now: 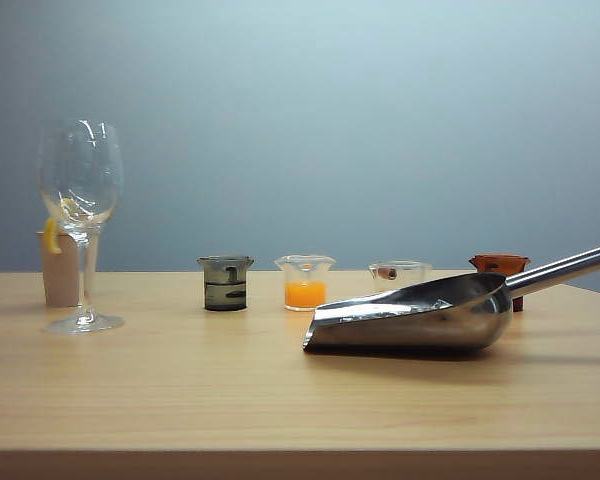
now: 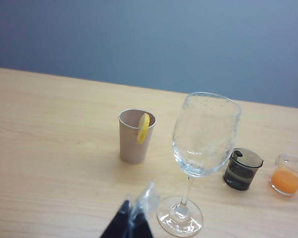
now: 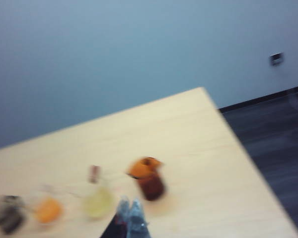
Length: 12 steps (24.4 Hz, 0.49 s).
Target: Pick up the ice scoop on the desk filled with ice cubes, pour the ice into the goblet, and finally put the scoop back on the table.
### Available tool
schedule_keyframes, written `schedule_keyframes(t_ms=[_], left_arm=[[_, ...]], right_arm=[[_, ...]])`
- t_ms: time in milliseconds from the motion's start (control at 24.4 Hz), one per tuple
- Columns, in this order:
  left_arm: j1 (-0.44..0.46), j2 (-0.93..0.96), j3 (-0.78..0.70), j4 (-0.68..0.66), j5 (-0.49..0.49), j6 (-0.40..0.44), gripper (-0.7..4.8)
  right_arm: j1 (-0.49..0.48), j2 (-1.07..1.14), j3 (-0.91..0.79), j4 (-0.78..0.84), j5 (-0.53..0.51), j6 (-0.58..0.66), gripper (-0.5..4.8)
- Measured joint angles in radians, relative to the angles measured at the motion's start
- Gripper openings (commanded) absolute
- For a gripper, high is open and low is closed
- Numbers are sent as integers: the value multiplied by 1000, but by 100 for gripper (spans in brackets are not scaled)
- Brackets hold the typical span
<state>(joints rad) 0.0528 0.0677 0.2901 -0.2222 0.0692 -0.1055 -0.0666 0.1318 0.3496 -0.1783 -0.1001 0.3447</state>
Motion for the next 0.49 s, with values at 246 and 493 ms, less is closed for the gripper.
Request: schedule_keyframes(t_ms=[246,493], left_arm=[[0,330,248,-18,97,95,-5],[-32,552,406,-13,179,108,-5]], right_arm=[[27,341,127,33,-74,230,-5],[187,470,-34,273,-3,504,-4]])
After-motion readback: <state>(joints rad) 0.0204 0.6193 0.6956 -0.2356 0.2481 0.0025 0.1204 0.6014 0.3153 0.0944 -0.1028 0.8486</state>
